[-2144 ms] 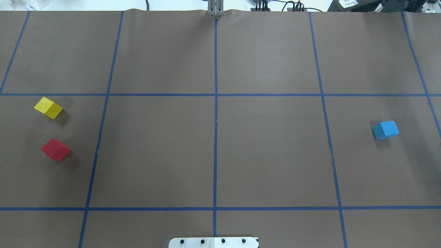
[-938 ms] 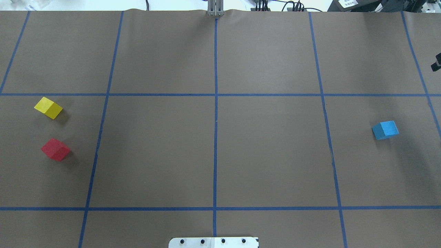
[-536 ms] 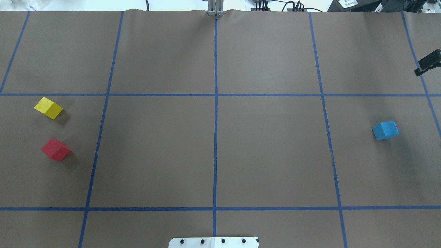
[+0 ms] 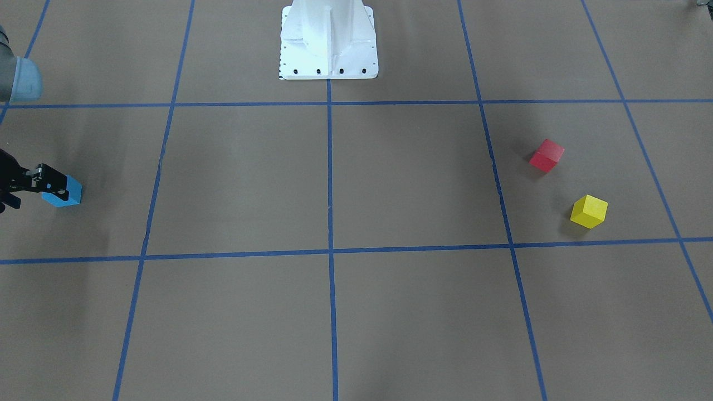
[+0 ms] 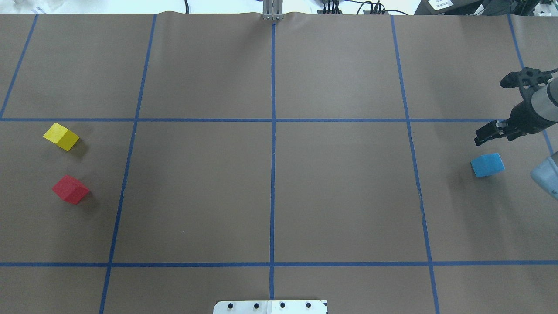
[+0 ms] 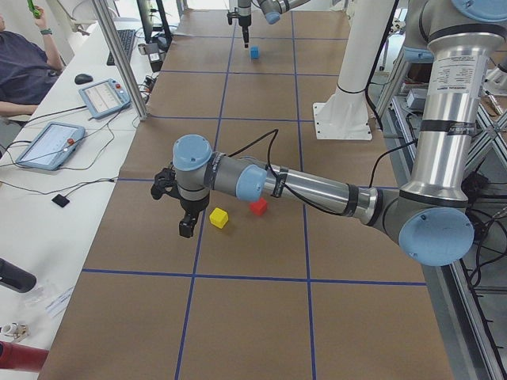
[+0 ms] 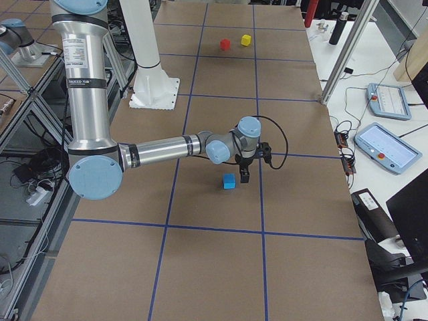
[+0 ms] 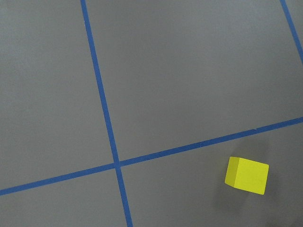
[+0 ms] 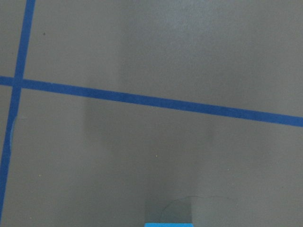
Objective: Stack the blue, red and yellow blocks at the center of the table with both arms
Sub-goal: 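Lower the right gripper and grasp the blue cube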
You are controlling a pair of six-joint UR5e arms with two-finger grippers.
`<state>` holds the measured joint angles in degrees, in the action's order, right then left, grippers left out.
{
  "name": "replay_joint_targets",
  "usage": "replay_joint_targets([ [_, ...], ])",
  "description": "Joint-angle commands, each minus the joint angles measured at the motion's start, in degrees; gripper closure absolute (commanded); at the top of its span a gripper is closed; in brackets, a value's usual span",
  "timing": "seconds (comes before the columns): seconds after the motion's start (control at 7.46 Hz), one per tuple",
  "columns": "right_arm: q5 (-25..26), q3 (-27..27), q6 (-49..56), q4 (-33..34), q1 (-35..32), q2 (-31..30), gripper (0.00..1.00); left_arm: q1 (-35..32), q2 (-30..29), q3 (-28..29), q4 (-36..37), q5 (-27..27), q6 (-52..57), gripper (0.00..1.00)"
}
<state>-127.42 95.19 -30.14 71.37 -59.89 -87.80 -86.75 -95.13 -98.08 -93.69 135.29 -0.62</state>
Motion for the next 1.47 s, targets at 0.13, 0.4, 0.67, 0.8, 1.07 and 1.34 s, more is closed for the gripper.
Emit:
replay_joint_targets([
  [0.13,2.1,-1.4,0.2,-0.2,3.3,-0.6,0.00,0.0,0.0,0.0,0.0,-0.1,0.0,0.00],
  [0.4,1.9,-1.1,0.3,0.0,3.5,-2.0,0.00,0.0,0.0,0.0,0.0,-0.1,0.0,0.00],
  [0.67,1.8,-0.8,0.5,-0.2,3.8,-3.8,0.00,0.0,0.1,0.0,0.0,0.0,0.0,0.00],
  [0.8,1.5,-0.6,0.5,-0.2,3.9,-4.0,0.01,0.0,0.1,0.0,0.0,0.0,0.0,0.00],
  [1.07,1.1,-0.4,0.3,-0.8,4.1,-3.7,0.84,0.0,0.1,0.0,0.0,0.1,0.0,0.00],
  [1.34,0.0,1.7,0.4,-0.1,4.1,-2.9,1.00,0.0,0.1,0.0,-0.1,0.1,0.0,0.00],
])
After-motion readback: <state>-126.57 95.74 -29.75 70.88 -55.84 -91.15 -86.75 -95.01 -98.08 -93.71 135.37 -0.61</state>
